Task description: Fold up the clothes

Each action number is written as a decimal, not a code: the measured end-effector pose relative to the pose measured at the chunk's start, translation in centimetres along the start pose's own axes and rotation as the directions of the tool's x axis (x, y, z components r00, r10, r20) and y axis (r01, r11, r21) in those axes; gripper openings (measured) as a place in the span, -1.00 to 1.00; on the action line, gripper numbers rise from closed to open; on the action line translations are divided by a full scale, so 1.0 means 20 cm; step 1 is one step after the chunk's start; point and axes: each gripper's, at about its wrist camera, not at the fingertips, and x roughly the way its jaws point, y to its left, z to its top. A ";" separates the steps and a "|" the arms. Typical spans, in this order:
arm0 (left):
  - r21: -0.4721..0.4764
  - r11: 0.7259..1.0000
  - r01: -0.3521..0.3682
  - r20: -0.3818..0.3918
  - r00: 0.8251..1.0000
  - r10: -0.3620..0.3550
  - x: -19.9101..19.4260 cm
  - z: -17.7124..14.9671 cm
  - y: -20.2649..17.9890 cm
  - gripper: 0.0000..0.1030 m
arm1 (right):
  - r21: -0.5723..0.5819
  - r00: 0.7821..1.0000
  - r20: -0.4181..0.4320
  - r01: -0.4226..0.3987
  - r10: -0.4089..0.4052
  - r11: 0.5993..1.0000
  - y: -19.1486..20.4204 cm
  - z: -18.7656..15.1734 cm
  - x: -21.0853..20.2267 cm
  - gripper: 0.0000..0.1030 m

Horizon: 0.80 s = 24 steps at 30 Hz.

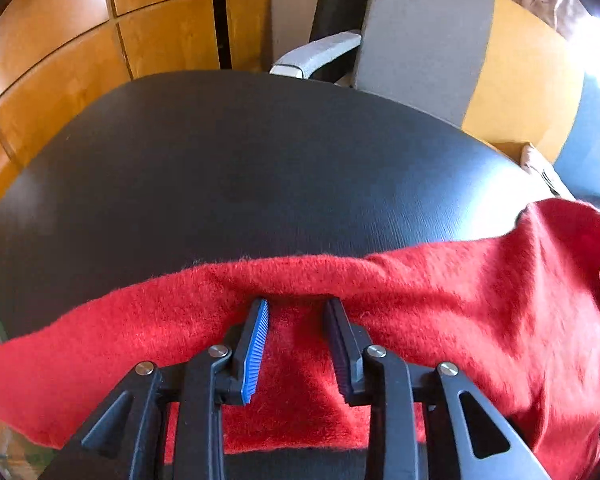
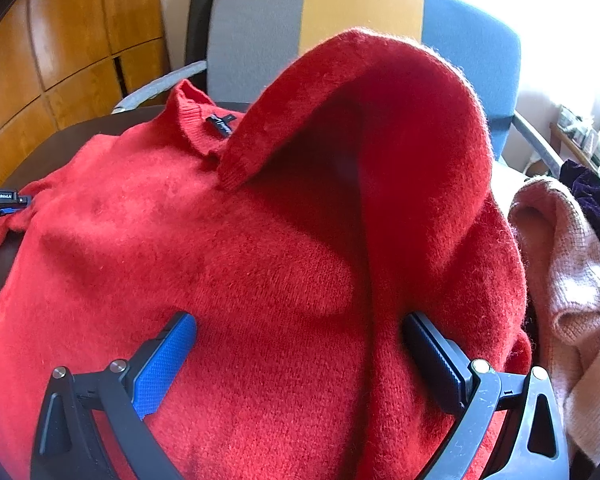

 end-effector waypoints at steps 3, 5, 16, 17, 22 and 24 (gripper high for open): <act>0.009 0.999 -0.045 0.010 0.999 0.045 0.08 0.13 -0.11 -0.40 | 0.038 1.000 -0.011 0.020 -0.020 0.999 0.03 0.04 0.03 1.00; 0.012 0.998 -0.069 0.002 0.998 0.069 0.10 0.19 -0.14 -0.42 | 0.056 0.999 -0.014 0.040 -0.039 0.998 0.06 0.06 0.03 1.00; -0.004 0.968 0.249 0.168 0.955 -0.245 -0.37 -0.16 -0.51 -0.43 | 0.089 0.999 0.037 -0.031 0.027 0.996 0.07 0.02 -0.01 1.00; 0.023 0.958 0.287 0.149 0.946 -0.287 -0.39 -0.25 -0.57 -0.43 | 0.075 0.999 0.027 -0.021 0.019 0.997 0.09 0.02 -0.01 1.00; 0.135 0.919 0.371 0.022 0.926 -0.377 -0.43 -0.69 -0.80 -0.43 | 0.031 0.996 0.005 -0.090 0.090 0.995 0.10 -0.02 -0.14 1.00; 0.174 0.918 0.356 0.025 0.930 -0.366 -0.45 -0.79 -0.84 -0.43 | 0.048 0.992 0.028 -0.122 0.120 0.991 0.03 -0.12 -0.28 1.00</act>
